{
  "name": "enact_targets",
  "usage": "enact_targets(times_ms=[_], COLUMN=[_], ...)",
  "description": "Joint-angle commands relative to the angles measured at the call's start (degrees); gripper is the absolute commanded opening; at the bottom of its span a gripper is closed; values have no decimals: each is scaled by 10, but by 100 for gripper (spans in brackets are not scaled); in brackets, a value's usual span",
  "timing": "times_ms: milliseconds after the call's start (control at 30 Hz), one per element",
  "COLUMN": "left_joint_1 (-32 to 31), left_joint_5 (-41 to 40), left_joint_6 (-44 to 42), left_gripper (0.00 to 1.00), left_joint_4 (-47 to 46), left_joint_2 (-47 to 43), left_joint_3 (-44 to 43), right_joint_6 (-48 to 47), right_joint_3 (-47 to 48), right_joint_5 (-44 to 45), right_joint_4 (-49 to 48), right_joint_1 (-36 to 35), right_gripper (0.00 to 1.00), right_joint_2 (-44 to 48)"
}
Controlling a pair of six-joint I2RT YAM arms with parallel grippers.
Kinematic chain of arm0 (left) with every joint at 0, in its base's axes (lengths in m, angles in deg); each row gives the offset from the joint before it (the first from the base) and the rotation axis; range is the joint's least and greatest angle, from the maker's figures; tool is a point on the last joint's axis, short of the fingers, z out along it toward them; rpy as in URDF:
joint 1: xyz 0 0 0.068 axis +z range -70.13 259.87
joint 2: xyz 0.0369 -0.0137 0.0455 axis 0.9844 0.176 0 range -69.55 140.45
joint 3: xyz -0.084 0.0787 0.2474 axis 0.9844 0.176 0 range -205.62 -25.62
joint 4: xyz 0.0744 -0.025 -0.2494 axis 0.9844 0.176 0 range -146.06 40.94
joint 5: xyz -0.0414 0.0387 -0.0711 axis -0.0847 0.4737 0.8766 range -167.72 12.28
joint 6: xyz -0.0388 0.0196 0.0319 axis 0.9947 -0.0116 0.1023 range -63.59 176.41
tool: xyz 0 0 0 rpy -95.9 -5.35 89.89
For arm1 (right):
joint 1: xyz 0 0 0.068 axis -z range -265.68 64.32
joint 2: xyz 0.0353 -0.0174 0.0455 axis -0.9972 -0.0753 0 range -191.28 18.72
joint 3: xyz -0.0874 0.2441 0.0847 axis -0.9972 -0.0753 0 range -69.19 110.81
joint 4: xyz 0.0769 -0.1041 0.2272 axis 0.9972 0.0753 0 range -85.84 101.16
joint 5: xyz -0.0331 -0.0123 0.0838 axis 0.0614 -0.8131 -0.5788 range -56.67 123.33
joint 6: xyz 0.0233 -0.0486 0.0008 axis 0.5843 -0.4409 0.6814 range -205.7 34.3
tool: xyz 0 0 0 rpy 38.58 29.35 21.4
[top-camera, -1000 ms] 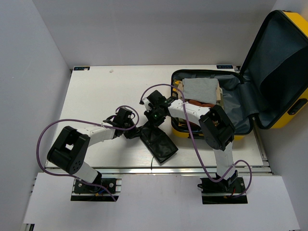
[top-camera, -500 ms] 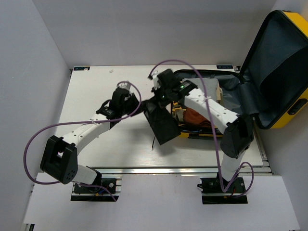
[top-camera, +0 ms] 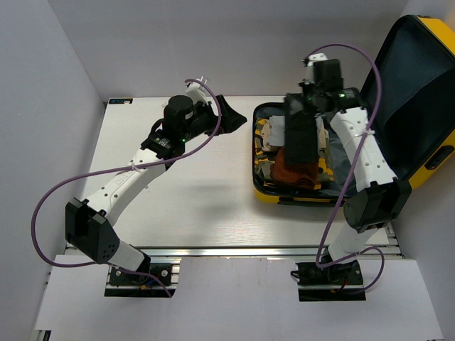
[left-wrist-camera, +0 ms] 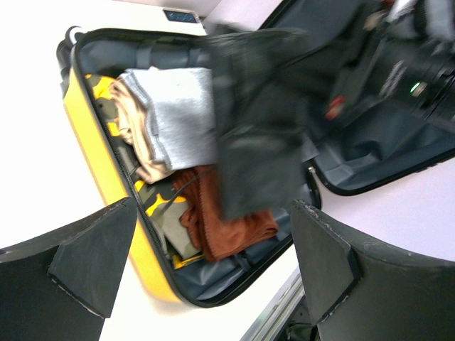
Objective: Pack the luggage
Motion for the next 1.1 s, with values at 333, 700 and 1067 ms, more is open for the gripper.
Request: enact_targets(times_ms=[333,700,1067], left_joint_1=[14,7,7], left_joint_5=[-27,37,70], left_joint_6=[-53,-74,-73], left_gripper=[98,98,98], left_joint_4=[129,158,134], left_joint_2=[141,283,329], left_joint_3=[-70,-175,-198], right_joint_6=[-212,-301,-256], right_joint_3=[72,-6,61], right_joint_5=[159,155,-11], right_joint_4=[42,6,22], right_joint_1=[170,190,204], right_gripper=[0,0,0], right_joint_2=[-21,-109,-211])
